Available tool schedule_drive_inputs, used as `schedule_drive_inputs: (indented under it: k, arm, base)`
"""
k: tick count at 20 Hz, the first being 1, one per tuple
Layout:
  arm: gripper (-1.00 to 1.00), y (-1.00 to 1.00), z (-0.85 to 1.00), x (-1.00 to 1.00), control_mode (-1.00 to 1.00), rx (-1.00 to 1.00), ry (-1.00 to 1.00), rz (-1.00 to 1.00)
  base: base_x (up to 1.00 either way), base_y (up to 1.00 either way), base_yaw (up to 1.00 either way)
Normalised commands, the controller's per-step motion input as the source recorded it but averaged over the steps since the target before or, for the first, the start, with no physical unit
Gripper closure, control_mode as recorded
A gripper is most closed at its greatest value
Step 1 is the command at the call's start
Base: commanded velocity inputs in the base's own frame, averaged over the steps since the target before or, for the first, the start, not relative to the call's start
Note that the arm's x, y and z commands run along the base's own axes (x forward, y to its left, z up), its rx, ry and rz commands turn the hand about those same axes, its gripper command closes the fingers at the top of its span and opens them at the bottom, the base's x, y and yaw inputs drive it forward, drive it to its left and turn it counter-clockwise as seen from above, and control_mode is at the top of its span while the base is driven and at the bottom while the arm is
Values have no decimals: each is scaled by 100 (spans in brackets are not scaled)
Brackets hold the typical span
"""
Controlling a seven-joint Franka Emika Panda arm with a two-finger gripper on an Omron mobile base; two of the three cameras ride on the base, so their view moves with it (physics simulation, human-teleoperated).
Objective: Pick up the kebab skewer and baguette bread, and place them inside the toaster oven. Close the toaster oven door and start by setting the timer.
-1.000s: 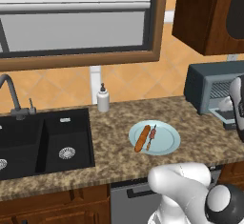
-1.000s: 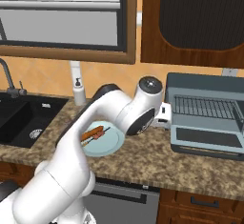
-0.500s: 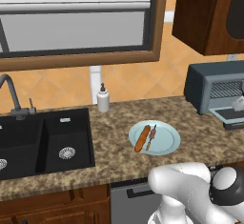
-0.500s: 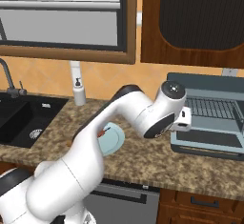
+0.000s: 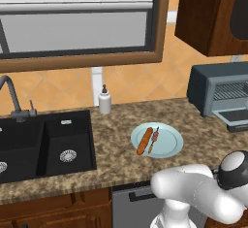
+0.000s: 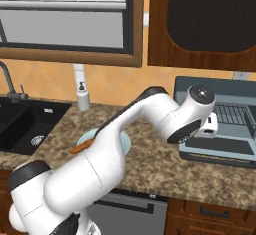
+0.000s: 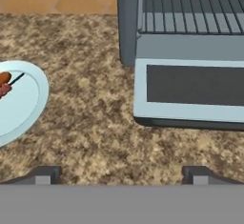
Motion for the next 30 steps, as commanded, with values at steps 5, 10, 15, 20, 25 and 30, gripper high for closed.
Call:
schedule_drive_inputs:
  k: [5,10,15,20,25,30]
  arm:
    - [-100,-5,5,9,-100,0,-11,-22]
    - [-100,-5,8,0,-100,0,-41,-39]
    - [-100,-3,0,0,-100,0,-44,-37]
    - [-100,-2,-25,10,-100,0,-34,-32]
    - [-100,-24,-37,21,-100,0,-18,-14]
    - [-100,-53,-5,3,-100,0,-8,30]
  base:
    - [0,0,0]
    - [0,0,0]
    - [0,0,0]
    - [0,0,0]
    - [0,0,0]
    - [0,0,0]
